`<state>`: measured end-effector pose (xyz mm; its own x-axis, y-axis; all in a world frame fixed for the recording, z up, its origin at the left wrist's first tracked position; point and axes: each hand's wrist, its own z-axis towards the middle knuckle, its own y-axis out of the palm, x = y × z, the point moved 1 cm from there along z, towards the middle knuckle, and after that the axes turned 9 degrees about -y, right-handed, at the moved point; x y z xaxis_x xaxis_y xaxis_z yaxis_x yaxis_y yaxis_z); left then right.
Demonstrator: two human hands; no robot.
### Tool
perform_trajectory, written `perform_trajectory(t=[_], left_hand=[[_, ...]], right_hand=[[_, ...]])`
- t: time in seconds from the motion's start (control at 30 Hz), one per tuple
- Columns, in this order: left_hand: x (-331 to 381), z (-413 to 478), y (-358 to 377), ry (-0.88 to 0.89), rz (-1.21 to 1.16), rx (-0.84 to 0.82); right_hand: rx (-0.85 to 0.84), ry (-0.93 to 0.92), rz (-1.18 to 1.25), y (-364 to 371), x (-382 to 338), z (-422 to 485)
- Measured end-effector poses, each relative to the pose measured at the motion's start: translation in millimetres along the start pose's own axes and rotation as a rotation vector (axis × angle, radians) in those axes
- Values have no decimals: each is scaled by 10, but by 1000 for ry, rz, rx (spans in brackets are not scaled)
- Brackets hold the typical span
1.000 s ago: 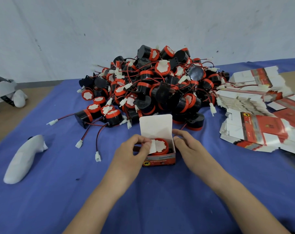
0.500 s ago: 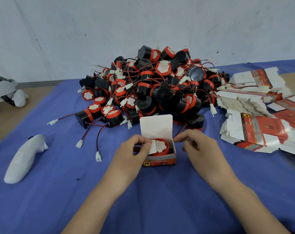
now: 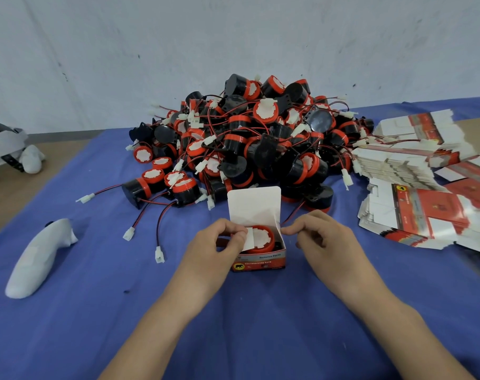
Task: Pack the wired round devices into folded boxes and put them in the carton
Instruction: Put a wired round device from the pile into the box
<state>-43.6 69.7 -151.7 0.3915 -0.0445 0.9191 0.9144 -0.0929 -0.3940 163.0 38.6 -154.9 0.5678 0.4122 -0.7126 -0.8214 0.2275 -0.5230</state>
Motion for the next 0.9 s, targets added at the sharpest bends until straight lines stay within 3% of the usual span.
perform_trajectory(t=[0.3,0.53,0.8,0.9], left_hand=[[6,4,-15,25,5,-9],[8,-3,-12,24,-3,-15],[9,-2,-4,15,-11,-7],[-4,-3,8,8,-11,5]], right_hand=[[24,-118,-111,9,-23,-12],[-12,-93,-24,-54,-59,-20],[-115,-65,-142,34,-27,4],[-97,6,-29,71,-45,25]])
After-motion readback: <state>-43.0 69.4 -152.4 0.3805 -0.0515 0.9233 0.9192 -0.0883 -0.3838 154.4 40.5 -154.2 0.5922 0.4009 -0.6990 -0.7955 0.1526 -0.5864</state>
